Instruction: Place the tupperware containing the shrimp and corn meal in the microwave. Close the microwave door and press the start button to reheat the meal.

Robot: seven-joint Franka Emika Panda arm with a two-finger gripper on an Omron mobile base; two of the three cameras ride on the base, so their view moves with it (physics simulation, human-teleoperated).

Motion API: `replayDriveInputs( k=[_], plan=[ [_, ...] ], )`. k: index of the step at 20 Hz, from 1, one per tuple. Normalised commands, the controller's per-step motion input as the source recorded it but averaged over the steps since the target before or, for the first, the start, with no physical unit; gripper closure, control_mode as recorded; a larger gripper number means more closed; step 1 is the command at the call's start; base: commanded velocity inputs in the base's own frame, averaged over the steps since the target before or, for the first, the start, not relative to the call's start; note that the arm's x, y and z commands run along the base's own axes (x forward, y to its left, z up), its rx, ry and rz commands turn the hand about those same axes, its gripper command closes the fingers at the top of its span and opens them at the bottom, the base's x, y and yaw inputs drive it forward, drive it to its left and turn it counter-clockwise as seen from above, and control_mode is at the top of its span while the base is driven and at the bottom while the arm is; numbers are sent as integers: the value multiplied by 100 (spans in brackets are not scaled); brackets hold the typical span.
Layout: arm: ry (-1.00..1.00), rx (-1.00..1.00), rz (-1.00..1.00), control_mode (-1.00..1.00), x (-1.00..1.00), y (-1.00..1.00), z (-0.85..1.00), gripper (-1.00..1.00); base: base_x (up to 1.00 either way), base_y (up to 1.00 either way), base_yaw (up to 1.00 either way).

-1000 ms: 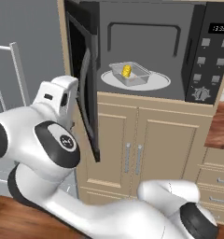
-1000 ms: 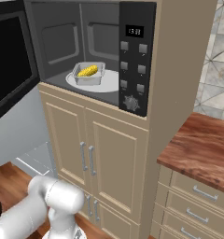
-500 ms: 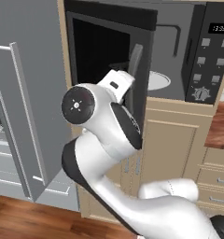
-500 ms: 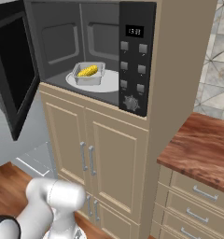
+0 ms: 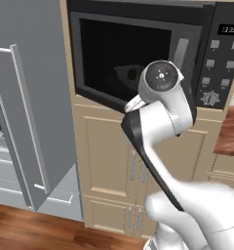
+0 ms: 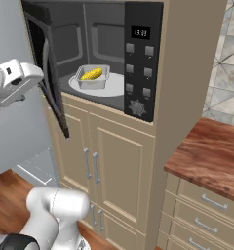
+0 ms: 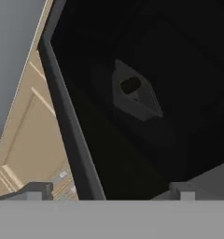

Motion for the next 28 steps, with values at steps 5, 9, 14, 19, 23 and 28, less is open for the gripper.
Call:
replayDriveInputs(
  k=[5, 9, 14, 19, 23, 28],
  plan=[
    [0, 5, 4, -100, 100, -43, 0, -100, 0, 0, 0],
    [0, 0, 0, -100, 100, -18, 0, -100, 0, 0, 0],
    [0, 0, 0, -100, 100, -24, 0, -100, 0, 0, 0],
    [0, 0, 0, -100, 100, -28, 0, -100, 0, 0, 0],
    [0, 0, 0, -100, 100, -27, 0, -100, 0, 0, 0],
    [1, -2, 0, -100, 76, -27, -3, -100, 0, 0, 0]
  ],
)
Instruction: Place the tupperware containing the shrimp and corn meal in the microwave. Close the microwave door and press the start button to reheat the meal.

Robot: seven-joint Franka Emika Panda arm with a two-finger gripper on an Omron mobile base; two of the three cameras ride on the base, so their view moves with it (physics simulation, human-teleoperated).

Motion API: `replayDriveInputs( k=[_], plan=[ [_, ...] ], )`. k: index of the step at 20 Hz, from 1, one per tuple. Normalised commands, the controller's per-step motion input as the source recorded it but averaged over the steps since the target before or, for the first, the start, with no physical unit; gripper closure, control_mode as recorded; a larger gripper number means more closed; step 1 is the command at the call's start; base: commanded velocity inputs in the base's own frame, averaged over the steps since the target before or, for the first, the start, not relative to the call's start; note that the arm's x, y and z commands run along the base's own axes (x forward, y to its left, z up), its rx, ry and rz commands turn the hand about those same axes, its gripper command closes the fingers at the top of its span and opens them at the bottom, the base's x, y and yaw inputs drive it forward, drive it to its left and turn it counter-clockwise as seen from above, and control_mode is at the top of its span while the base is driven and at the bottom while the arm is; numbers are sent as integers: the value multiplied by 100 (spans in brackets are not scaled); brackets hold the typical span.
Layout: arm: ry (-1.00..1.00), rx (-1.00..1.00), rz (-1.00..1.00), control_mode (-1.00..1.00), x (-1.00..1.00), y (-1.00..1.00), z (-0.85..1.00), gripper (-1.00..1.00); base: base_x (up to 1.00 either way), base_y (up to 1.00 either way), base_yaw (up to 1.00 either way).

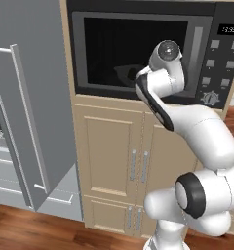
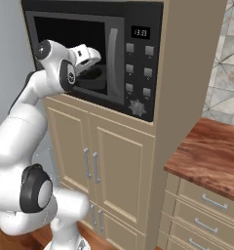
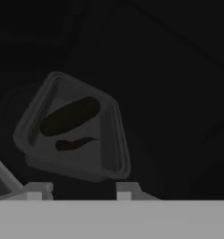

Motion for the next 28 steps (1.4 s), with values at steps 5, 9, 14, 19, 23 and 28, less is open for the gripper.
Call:
replayDriveInputs(
  k=[5, 9, 14, 19, 23, 28],
  plan=[
    [-19, -13, 3, -100, -71, 3, 1, -100, 0, 0, 0],
    [-25, 16, 8, -100, -100, -73, 4, -100, 0, 0, 0],
    [-11, 39, 8, -100, -58, -99, 0, -100, 0, 0, 0],
    [-7, 19, 22, -100, -56, -89, 9, -100, 0, 0, 0],
    [0, 0, 16, -100, -31, -39, 15, 100, 0, 0, 0],
    [-2, -12, 9, -100, -8, -5, -5, 100, 0, 0, 0]
  ],
)
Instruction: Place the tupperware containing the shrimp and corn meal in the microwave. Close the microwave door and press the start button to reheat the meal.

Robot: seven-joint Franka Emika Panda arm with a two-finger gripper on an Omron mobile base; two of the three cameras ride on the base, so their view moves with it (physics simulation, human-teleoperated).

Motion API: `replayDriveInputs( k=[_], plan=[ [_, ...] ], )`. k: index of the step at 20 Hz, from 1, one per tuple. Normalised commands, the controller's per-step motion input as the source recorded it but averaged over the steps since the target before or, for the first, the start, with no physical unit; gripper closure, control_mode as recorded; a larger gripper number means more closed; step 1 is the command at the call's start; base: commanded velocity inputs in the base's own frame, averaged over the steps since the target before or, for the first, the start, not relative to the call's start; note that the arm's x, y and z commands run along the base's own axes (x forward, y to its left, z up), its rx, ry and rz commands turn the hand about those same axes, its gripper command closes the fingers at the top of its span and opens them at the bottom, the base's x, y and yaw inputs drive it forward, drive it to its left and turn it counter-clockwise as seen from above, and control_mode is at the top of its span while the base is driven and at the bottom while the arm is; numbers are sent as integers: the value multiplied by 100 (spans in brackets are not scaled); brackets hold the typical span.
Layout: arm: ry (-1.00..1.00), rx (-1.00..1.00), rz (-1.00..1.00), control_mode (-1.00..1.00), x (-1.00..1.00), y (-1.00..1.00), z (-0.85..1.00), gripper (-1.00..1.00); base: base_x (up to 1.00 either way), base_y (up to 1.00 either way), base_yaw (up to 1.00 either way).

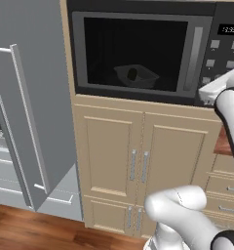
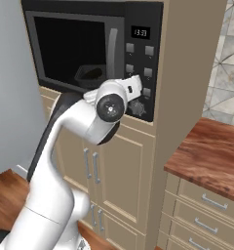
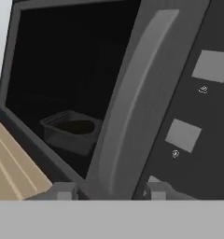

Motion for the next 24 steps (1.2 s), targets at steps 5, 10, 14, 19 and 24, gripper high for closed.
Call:
replayDriveInputs(
  k=[5, 10, 14, 19, 24],
  plan=[
    [-12, -23, 0, -100, 13, -18, -52, 100, 0, 0, 0],
    [-10, -31, 0, -100, 30, -4, -45, 100, 0, 0, 0],
    [-2, -11, 0, -100, 48, -15, -2, 100, 0, 0, 0],
    [0, -2, 0, -100, 49, -20, 7, 100, 0, 0, 0],
    [0, 0, 0, -100, 33, -23, 28, 100, 0, 0, 0]
  ],
)
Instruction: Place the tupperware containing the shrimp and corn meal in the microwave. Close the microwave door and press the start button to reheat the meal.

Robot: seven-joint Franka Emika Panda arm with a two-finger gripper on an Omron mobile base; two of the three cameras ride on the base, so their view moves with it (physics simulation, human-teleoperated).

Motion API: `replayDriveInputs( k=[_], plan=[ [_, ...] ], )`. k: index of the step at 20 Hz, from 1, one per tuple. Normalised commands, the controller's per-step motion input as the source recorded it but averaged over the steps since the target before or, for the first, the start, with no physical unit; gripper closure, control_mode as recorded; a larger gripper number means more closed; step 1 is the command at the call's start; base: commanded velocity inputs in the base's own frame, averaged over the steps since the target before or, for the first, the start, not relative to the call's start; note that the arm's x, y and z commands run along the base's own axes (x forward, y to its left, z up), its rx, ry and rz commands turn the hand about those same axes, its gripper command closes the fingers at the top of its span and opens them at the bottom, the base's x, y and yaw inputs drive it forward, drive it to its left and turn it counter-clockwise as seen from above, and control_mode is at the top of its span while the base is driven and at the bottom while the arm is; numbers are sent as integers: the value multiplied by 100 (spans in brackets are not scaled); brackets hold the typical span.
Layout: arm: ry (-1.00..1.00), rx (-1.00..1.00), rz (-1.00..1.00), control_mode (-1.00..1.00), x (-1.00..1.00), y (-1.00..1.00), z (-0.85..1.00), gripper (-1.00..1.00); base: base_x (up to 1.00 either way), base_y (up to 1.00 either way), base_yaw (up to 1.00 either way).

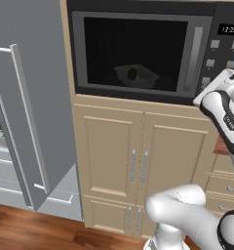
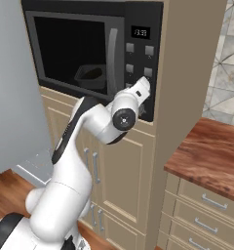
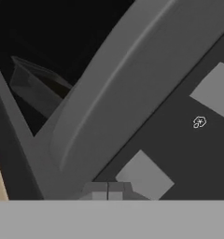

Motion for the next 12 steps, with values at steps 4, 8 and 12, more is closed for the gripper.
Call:
replayDriveInputs(
  k=[4, 8, 12],
  plan=[
    [0, 0, 0, -100, 45, -8, 2, 100, 0, 0, 0],
    [8, 0, -11, -100, 71, -23, 27, 100, 0, 0, 0],
    [33, 9, -3, -100, 77, -71, 79, 100, 0, 0, 0]
  ],
)
